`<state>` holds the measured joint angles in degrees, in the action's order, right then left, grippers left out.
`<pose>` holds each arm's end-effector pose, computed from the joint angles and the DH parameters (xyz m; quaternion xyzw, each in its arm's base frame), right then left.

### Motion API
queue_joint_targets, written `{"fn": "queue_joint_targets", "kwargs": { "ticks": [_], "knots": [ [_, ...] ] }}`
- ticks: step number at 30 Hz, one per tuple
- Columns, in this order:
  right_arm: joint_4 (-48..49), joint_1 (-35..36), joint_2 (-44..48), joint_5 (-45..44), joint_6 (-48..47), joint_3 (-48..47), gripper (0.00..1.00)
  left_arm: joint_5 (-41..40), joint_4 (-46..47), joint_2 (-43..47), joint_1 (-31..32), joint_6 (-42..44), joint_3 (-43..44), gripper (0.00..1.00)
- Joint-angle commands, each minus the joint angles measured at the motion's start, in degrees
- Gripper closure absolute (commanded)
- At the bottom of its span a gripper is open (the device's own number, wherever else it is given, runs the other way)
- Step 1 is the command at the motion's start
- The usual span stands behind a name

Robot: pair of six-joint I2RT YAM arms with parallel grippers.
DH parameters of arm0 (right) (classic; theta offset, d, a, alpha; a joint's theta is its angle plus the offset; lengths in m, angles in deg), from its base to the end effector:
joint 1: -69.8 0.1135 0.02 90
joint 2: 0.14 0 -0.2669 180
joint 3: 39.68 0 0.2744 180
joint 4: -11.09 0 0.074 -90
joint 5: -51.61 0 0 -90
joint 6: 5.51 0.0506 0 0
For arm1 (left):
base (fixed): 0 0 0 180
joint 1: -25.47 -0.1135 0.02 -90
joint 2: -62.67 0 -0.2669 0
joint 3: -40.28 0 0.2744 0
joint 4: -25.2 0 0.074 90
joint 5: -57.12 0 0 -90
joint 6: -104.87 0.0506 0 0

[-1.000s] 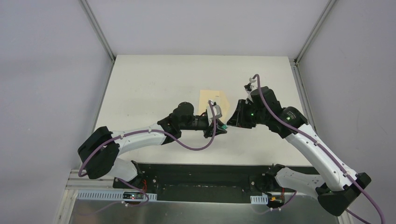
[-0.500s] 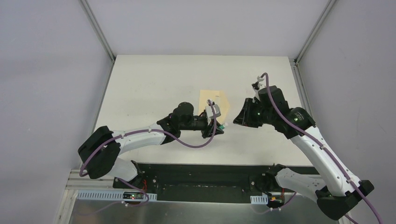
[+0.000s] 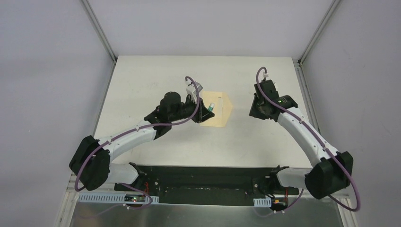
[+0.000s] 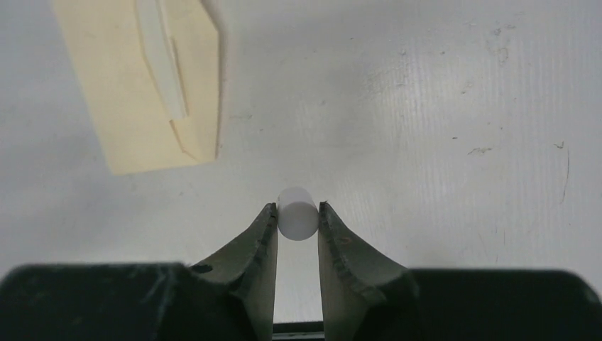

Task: Place the letter into the envelope and seal it
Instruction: Place the solid glue cap at the center of the board.

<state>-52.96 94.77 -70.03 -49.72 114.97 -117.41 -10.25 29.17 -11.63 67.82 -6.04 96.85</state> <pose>0.2479 0.1045 0.2988 0.0744 0.9497 0.0509 0.2999 0.2281 -0.2343 0.2582 0.2625 0.7354 -0.4489 0.4344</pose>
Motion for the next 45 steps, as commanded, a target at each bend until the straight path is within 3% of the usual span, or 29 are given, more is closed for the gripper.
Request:
{"fn": "queue_joint_targets", "kwargs": {
  "ticks": [1, 14, 23, 34, 42, 45],
  "knots": [
    [11.0, -4.5, -5.3, -4.1, -0.9, 3.2, 0.93, 2.3, -3.6, 3.0, -2.6, -9.5, 4.1, 1.00],
    [27.0, -10.9, -22.7, -5.5, 1.6, 7.2, 0.93, 2.4, -4.5, 5.4, -3.5, -19.5, 6.5, 1.00],
    [29.9, -11.0, -26.6, -5.4, 2.1, 8.7, 0.80, 1.2, -5.1, 5.6, -4.8, -23.2, 6.8, 1.00],
    [27.5, -10.9, -21.4, -3.0, 1.9, 10.0, 0.48, -5.8, -4.7, 4.0, -5.5, -34.2, 5.8, 1.00],
    [21.6, -7.6, -7.9, 1.2, 1.0, 6.9, 0.44, -10.9, -4.4, 1.3, -5.5, -46.6, 5.8, 1.00],
    [21.5, -4.8, -2.6, 5.0, 0.5, 5.8, 0.42, -9.9, -0.6, -0.3, -5.4, -47.3, 6.5, 1.00]
  ]
}}
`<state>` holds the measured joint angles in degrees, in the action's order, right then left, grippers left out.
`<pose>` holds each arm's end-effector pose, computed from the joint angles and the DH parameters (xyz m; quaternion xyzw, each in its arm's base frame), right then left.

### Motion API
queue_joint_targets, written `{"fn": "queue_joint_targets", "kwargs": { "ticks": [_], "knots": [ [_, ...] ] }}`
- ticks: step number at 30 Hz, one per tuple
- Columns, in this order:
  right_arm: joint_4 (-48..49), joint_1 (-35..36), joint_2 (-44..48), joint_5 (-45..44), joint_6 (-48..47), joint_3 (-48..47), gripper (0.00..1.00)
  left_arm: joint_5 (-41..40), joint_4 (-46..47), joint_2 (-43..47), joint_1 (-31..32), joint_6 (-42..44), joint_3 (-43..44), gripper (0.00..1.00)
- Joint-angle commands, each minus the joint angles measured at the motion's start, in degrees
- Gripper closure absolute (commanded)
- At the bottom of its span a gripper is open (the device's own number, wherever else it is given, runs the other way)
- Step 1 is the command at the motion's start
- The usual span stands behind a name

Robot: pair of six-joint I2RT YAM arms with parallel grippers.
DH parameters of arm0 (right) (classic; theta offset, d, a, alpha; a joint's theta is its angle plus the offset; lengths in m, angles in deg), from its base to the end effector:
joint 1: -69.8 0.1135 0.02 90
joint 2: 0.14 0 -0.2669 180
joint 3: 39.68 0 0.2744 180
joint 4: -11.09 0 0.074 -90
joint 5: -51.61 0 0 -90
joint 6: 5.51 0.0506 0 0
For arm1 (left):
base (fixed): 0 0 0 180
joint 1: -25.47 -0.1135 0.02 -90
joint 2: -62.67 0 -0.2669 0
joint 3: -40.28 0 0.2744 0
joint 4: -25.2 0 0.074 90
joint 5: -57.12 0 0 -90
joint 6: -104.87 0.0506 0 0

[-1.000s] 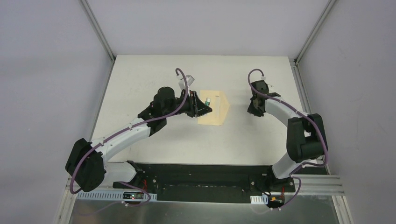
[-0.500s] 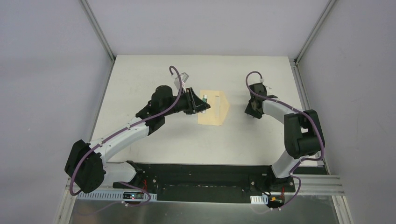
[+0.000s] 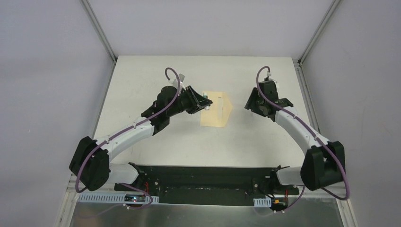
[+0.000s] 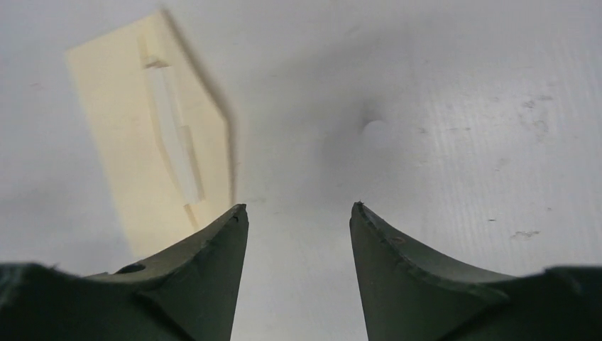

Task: Place the letter into the envelope and seal it
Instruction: Place the solid glue cap at the center of the board, then adjust the solid glue.

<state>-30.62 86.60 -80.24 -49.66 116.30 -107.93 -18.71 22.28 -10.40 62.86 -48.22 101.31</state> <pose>0.3055 0.0819 0.2206 0.1539 0.9332 0.0431 0.3220 0.2543 -0.2099 0.2798 -0.1018 0.7841 -0.5272 0.3113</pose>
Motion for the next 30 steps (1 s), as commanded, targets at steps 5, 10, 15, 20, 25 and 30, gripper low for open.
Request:
{"fn": "queue_joint_targets", "kwargs": {
  "ticks": [5, 10, 15, 20, 25, 30],
  "knots": [
    [-0.5, 7.5, 13.9, 12.4, -0.2, -7.5, 0.41, 3.8, 10.5, -3.3, -0.4, 2.7, 3.5, 1.00],
    [-1.7, 10.6, 16.0, 21.2, 0.5, -13.1, 0.41, 11.5, 12.9, -3.2, -0.5, 12.9, 3.1, 1.00],
    [-4.4, 14.6, 15.1, 22.3, 0.5, -17.9, 0.42, 18.3, 10.0, -3.4, -0.4, 21.5, 5.2, 1.00],
    [-5.3, 16.4, 13.1, 22.9, 1.3, -21.1, 0.45, 22.1, 6.0, -3.0, -0.5, 29.0, 6.8, 1.00],
    [-6.3, 18.5, 10.5, 22.4, 2.0, -23.7, 0.50, 23.9, 4.4, -2.6, -0.4, 32.8, 7.1, 1.00],
    [-8.0, 20.1, 8.6, 20.6, 2.5, -25.1, 0.54, 24.4, 4.0, -1.9, -0.4, 34.7, 7.2, 1.00]
  ]
}}
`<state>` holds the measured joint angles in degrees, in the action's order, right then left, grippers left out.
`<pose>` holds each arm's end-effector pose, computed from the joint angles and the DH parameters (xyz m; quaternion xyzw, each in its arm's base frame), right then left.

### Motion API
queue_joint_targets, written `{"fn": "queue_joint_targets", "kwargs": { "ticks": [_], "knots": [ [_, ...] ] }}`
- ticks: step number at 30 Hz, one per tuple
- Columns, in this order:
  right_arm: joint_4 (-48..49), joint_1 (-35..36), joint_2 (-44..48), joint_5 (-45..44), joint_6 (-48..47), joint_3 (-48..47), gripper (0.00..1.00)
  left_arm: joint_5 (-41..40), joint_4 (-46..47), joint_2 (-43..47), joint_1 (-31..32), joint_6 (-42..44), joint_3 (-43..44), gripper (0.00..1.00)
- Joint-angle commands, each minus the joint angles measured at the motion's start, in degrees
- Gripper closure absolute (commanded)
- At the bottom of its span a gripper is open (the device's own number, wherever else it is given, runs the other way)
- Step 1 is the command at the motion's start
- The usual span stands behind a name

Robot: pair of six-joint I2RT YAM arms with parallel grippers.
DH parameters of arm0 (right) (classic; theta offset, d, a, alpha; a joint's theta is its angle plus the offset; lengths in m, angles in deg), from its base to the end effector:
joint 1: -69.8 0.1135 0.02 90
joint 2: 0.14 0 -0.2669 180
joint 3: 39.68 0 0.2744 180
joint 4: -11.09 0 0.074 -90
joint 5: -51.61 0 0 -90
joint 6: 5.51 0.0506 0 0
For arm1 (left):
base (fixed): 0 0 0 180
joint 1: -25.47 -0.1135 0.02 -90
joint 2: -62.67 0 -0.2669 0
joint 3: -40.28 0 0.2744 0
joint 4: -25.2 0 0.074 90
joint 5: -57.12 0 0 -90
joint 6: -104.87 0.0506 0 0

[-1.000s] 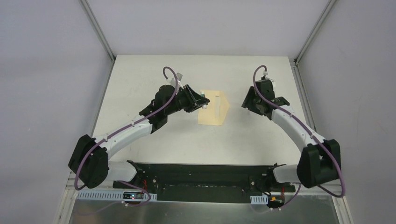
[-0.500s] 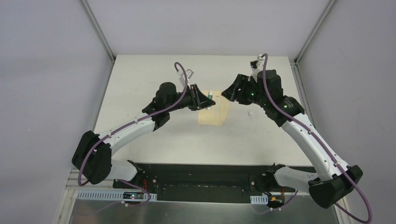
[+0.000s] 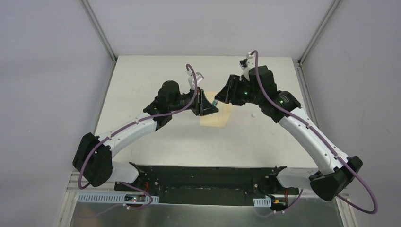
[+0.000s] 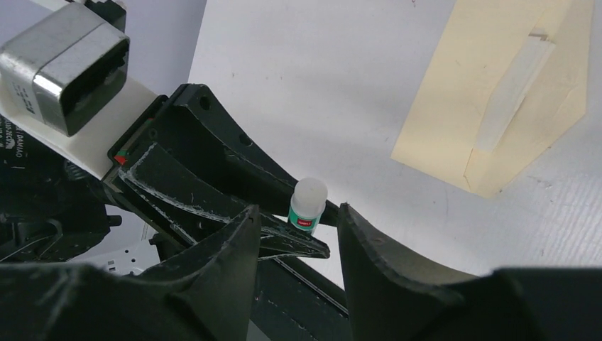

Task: Place the letter into the envelope and seal it
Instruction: Adjust the solid glue.

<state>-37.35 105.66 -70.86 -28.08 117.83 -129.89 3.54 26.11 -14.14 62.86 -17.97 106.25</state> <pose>0.2369 0.1824 0.3971 -0.0645 0.8567 0.3510 0.3724 0.2532 -0.2313 0.3020 0.2297 0.7188 -0.5472 0.3622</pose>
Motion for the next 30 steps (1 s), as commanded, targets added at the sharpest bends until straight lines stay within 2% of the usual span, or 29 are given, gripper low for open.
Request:
{"fn": "queue_joint_targets", "kwargs": {
  "ticks": [1, 20, 30],
  "knots": [
    [-1.3, 1.2, -1.1, -1.2, 1.1, -3.3, 0.54, 2.5, 0.2, 1.8, -0.4, 4.8, 2.3, 1.00],
    [-3.3, 3.4, -4.9, -3.3, 2.3, -5.5, 0.69, 4.1, 1.7, 2.1, -0.4, 6.0, 1.6, 1.00],
    [-7.6, 3.6, -6.4, -2.4, 1.1, -7.2, 0.87, 4.4, -4.0, 3.1, -0.4, 9.1, 4.4, 1.00]
  ]
}}
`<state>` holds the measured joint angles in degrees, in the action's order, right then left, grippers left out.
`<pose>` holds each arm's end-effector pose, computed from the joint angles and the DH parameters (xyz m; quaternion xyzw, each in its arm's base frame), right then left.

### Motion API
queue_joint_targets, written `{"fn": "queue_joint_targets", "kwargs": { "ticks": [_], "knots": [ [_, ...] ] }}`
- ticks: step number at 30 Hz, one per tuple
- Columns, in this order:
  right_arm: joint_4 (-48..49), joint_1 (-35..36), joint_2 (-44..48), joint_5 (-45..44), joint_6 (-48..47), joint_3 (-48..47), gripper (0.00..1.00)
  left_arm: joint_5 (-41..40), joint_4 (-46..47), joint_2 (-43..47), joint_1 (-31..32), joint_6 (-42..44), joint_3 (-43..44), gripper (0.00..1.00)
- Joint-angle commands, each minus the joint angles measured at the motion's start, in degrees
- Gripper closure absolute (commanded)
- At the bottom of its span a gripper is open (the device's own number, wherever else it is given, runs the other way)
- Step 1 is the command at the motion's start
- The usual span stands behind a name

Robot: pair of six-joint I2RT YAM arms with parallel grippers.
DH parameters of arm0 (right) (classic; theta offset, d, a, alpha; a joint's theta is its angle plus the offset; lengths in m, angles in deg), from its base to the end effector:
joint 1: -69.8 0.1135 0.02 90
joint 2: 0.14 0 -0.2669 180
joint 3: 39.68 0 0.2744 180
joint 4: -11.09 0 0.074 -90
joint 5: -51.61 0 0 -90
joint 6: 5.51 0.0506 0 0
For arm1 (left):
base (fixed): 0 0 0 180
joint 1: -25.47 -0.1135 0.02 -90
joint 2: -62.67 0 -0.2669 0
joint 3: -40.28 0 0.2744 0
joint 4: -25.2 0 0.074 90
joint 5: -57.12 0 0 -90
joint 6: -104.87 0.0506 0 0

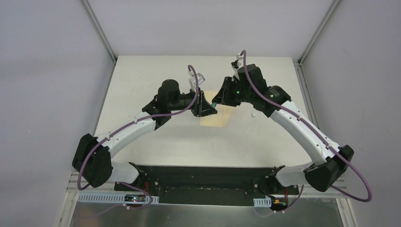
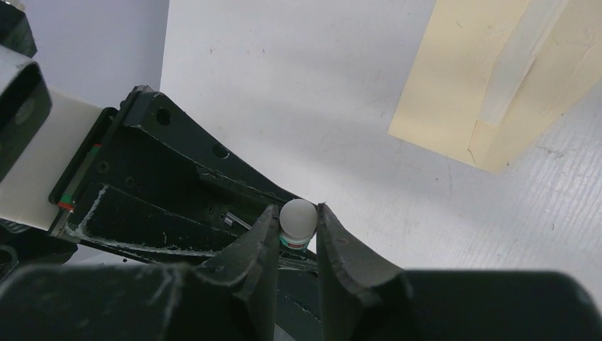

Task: Place the letter into the envelope and seal it
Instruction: Adjust the solid glue.

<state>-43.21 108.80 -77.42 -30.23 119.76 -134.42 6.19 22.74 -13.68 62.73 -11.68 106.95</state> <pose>0.2460 0.2084 0.3818 -0.0608 0.8905 0.3202 0.3174 0.2499 -0.2302 0.3029 0.2776 0.7103 -0.5338 0.3653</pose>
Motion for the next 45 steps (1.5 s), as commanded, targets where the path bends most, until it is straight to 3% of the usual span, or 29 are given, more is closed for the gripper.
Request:
{"fn": "queue_joint_targets", "kwargs": {
  "ticks": [1, 14, 45],
  "knots": [
    [-2.1, 0.4, 0.5, -0.3, -1.0, -2.5, 0.88, 2.0, -0.8, 2.4, -0.3, 2.9, 3.8, 1.00],
    [-1.4, 0.5, 0.1, 1.3, -0.5, -2.2, 0.93, 2.6, -2.6, 2.2, -0.2, 3.9, 3.6, 1.00],
    [-3.6, 0.6, 1.5, 0.6, -0.1, -3.1, 0.88, 4.2, -2.7, 1.1, -0.3, 6.5, 3.8, 1.00]
  ]
}}
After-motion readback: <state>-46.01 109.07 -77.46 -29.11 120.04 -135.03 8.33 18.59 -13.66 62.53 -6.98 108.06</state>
